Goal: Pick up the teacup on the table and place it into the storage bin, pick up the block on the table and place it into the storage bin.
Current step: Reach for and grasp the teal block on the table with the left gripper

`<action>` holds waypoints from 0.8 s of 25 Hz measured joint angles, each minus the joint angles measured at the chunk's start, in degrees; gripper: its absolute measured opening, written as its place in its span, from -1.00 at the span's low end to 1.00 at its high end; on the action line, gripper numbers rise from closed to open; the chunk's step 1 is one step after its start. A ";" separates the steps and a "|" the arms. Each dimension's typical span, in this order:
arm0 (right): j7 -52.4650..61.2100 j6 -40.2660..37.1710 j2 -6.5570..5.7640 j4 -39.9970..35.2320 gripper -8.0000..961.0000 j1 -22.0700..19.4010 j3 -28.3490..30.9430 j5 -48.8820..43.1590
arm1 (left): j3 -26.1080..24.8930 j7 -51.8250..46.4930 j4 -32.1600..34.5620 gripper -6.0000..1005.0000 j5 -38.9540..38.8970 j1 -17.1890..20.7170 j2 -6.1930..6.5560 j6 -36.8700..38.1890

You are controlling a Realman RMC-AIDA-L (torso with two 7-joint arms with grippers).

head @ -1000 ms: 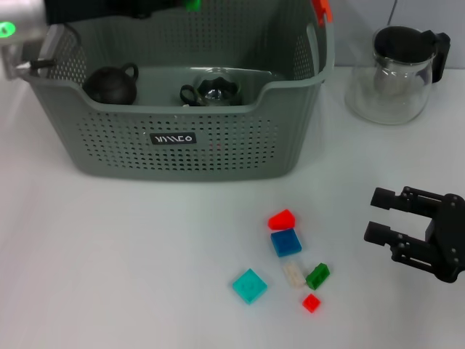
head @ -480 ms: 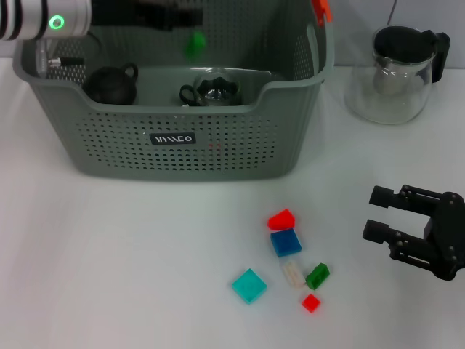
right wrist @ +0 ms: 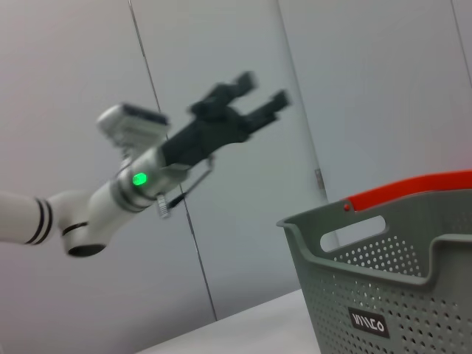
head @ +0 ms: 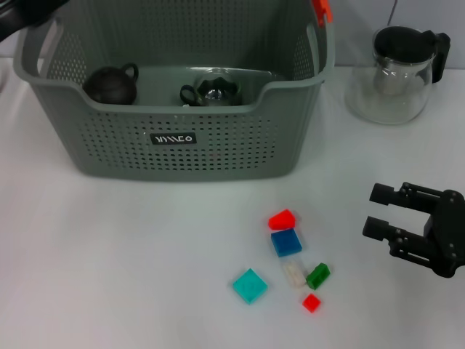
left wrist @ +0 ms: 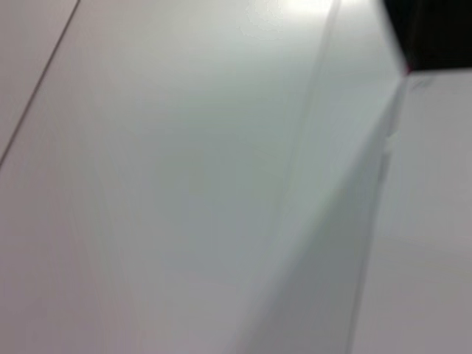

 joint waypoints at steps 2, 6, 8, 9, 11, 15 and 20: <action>0.01 0.04 -0.05 0.00 0.27 0.15 0.04 -0.03 | -3.17 2.89 -0.85 0.65 3.38 1.45 0.18 5.32; 0.02 0.29 -0.10 0.00 0.27 0.28 0.04 -0.15 | -3.34 13.54 0.16 0.68 17.55 5.27 -1.54 9.75; 0.14 0.66 -0.10 0.00 0.27 0.13 0.06 -0.12 | -0.58 20.81 0.00 0.69 24.50 7.28 -3.35 9.21; 0.24 0.74 -0.10 -0.01 0.27 0.07 0.12 -0.09 | 1.46 24.37 -0.44 0.70 27.33 8.23 -4.31 8.31; 0.62 0.93 -0.11 0.00 0.27 0.07 0.24 -0.06 | 5.25 30.31 -2.79 0.69 29.98 9.31 -5.26 6.14; 1.18 1.01 -0.27 -0.02 0.27 0.23 0.29 -0.05 | 9.68 37.02 -10.54 0.68 32.28 8.94 -5.41 0.94; 1.24 1.02 -0.28 -0.03 0.27 0.32 0.30 -0.17 | 12.79 38.40 -15.23 0.68 34.43 6.06 -5.17 -6.00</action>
